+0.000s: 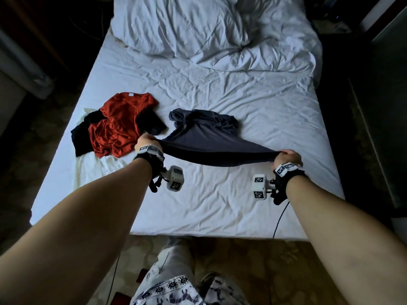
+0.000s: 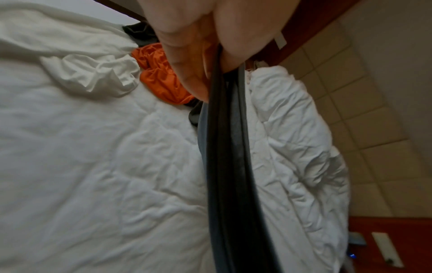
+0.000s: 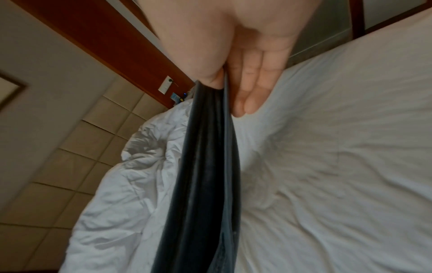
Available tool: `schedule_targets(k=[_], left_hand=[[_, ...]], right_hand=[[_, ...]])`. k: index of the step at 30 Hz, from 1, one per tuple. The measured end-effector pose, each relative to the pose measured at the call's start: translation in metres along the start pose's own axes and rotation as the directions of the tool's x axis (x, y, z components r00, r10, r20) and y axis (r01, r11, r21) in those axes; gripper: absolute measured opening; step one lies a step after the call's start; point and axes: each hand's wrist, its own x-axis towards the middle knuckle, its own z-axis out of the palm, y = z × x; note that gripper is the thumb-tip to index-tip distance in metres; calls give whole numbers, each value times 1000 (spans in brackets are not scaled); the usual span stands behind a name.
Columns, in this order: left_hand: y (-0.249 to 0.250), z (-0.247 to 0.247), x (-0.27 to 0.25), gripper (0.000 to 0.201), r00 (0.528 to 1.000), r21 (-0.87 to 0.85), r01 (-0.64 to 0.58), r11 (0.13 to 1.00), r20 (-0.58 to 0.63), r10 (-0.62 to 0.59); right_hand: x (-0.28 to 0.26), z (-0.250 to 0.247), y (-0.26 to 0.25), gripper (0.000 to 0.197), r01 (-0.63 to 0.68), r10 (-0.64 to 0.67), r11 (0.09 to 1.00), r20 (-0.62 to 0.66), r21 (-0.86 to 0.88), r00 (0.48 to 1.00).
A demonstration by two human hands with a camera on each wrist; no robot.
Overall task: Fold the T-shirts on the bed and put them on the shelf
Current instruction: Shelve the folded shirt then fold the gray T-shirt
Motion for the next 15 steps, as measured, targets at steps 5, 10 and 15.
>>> schedule_targets(k=[5,10,15], left_hand=[[15,-34,-39,33,991,-306,-78,949,-132,39],[44,-69,-77,33,966,-412,-169,895,-248,68],[67,-108,-108,35,944,-424,-249,871,-306,122]], right_hand=[[-27,-42,-22,27,103,-102,987,-17,121,995],[-4,-50,-41,26,148,-131,951,-79,272,988],[-50,-99,-83,33,265,-234,908,-132,324,963]])
